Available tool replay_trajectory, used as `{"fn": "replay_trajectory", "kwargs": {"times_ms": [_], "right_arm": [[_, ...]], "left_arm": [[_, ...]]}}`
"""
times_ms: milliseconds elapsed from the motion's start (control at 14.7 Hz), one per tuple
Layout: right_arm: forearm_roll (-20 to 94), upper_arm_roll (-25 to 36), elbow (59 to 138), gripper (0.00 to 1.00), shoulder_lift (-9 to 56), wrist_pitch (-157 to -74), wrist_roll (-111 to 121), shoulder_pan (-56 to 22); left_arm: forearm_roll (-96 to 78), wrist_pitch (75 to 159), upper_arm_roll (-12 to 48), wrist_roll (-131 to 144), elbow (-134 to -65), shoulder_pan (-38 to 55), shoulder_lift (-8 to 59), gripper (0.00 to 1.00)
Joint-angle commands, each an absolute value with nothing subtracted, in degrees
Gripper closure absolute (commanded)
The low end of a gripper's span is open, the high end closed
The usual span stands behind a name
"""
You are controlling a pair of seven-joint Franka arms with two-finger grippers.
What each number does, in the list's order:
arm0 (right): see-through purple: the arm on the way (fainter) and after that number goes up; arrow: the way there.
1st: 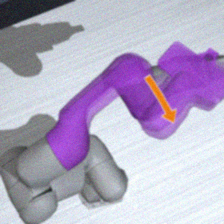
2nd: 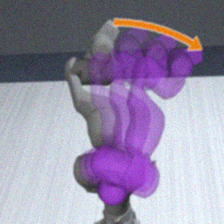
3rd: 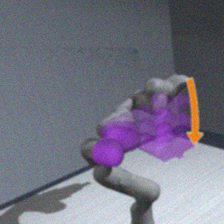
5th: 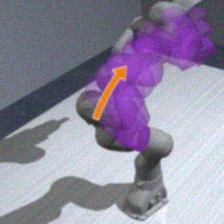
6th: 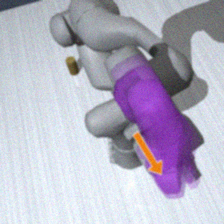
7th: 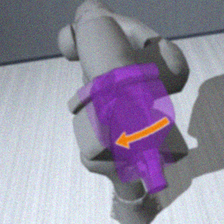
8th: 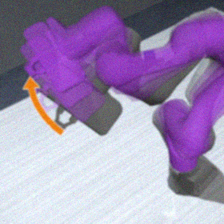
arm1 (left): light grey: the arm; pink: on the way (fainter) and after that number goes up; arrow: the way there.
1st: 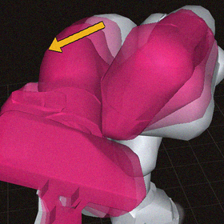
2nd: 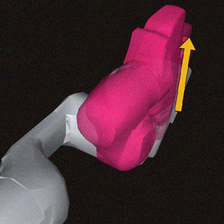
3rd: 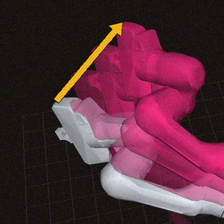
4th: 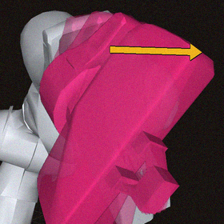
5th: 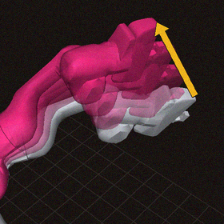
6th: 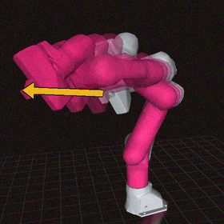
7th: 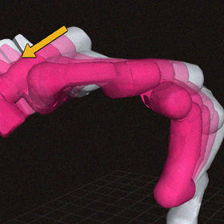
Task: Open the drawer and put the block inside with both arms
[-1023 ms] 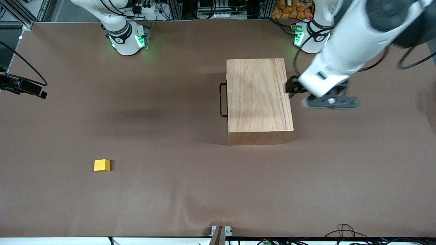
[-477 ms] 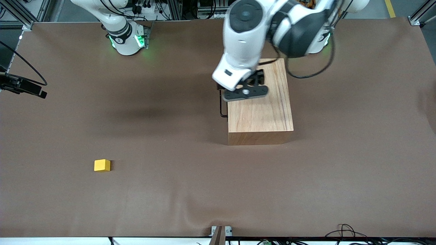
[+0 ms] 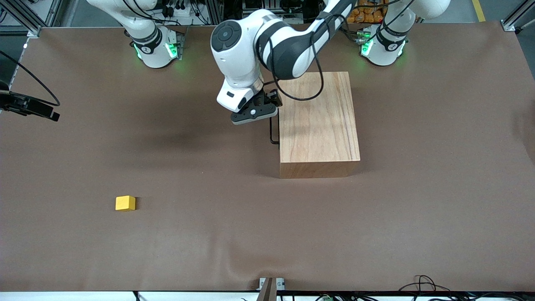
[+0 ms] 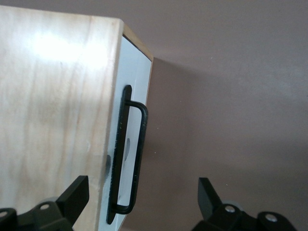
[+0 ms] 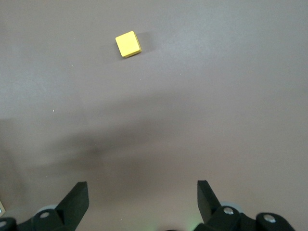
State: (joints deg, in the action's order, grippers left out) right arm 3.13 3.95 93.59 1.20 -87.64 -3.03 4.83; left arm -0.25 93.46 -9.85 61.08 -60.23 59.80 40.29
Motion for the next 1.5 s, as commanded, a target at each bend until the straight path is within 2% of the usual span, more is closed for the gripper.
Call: {"fn": "replay_trajectory", "kwargs": {"times_ms": [0,545,1432], "right_arm": [[2.5,3.8,95.1,0.00,0.3,-86.8,-3.8,5.4],[2.5,3.9,96.5,0.00,0.3,-86.0,-3.8,6.8],[2.5,3.9,98.0,0.00,-0.1,-85.7,-3.2,8.4]], "left_arm": [[0.3,93.1,-12.9,61.6,-57.9,62.3,42.8,0.00],[3.9,97.0,-13.7,60.6,-58.1,63.9,48.3,0.00],[6.5,96.7,-13.4,56.2,-58.7,65.0,52.5,0.00]]}}
